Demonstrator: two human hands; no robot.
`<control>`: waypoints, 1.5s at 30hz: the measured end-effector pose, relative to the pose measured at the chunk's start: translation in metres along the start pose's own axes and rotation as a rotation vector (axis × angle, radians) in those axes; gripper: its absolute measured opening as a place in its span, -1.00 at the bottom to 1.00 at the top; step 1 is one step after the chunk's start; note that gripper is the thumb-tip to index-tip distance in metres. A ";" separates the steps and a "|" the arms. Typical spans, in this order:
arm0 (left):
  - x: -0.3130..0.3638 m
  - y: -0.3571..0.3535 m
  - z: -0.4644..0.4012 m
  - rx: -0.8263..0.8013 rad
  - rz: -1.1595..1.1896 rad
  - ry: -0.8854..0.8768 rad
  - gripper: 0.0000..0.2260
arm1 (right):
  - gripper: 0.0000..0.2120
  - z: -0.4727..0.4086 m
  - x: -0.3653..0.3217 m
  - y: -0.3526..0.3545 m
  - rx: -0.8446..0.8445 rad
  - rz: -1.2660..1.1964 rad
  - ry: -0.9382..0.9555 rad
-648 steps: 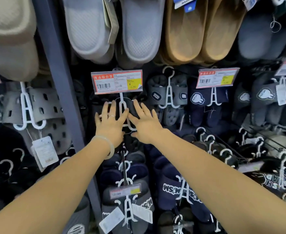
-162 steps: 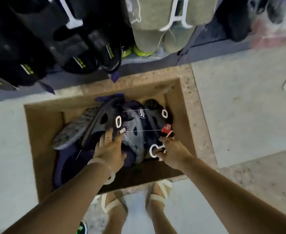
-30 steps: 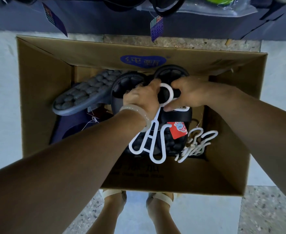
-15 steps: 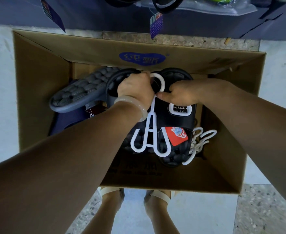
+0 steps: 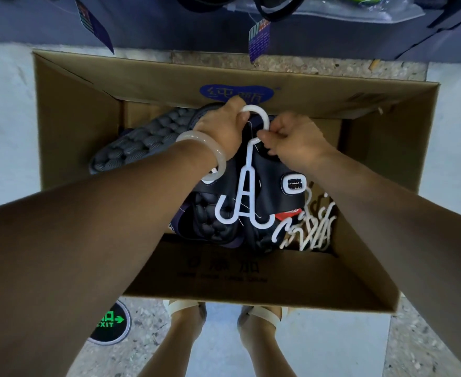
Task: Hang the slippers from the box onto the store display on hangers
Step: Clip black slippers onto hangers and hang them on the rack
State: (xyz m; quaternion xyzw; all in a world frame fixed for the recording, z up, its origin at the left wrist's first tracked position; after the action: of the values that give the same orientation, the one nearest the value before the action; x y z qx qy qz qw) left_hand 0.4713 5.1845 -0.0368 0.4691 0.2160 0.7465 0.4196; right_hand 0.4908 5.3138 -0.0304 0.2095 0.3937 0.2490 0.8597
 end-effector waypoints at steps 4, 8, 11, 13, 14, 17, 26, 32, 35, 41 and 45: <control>-0.010 0.001 0.007 -0.050 0.036 0.056 -0.72 | -0.93 -0.009 0.000 0.003 0.018 -0.124 -0.074; -0.015 -0.007 0.014 -0.128 -0.015 0.022 -0.75 | -0.90 -0.015 -0.011 0.010 0.069 -0.206 -0.135; -0.012 -0.009 0.017 -0.120 -0.014 -0.062 -0.75 | -0.93 -0.016 -0.015 0.013 0.104 -0.308 -0.156; -0.012 -0.007 0.016 -0.106 -0.006 -0.096 -0.78 | -0.94 -0.015 -0.015 0.014 0.098 -0.330 -0.160; -0.012 -0.005 0.014 -0.119 0.003 -0.092 -0.79 | -0.93 -0.014 -0.014 0.014 0.097 -0.332 -0.167; -0.006 -0.001 0.013 -0.106 0.135 -0.021 -0.75 | -0.92 -0.008 -0.018 0.013 0.110 -0.380 -0.213; -0.006 0.006 -0.002 0.015 0.439 0.096 -0.86 | -0.79 -0.007 -0.012 0.014 0.080 -0.293 -0.074; -0.001 0.007 -0.007 -0.117 0.457 0.111 -0.78 | -0.81 -0.014 -0.001 0.015 0.055 0.066 -0.063; 0.001 0.006 -0.005 -0.180 0.375 0.125 -0.83 | -0.86 -0.011 -0.002 0.010 0.085 0.073 -0.041; 0.000 0.018 0.023 -0.119 0.201 -0.014 -0.62 | -0.90 0.020 -0.019 0.019 0.057 0.001 0.071; 0.008 0.037 0.038 -0.091 0.157 -0.109 -0.71 | -0.90 0.043 -0.041 0.034 0.059 0.031 0.174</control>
State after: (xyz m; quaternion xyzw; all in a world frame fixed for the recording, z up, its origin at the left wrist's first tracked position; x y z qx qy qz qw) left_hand 0.4873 5.1677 0.0117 0.5049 0.1213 0.7594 0.3920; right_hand 0.4919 5.3090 0.0379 0.2184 0.4710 0.2677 0.8116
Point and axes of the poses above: each hand's wrist, its own z-axis away from the middle knuckle, its own y-axis out of the back of the hand, x = y × z, the point moved 2 cm from there along -z, towards the middle knuckle, and after that the axes turned 10 degrees about x, right-handed, at the moved point
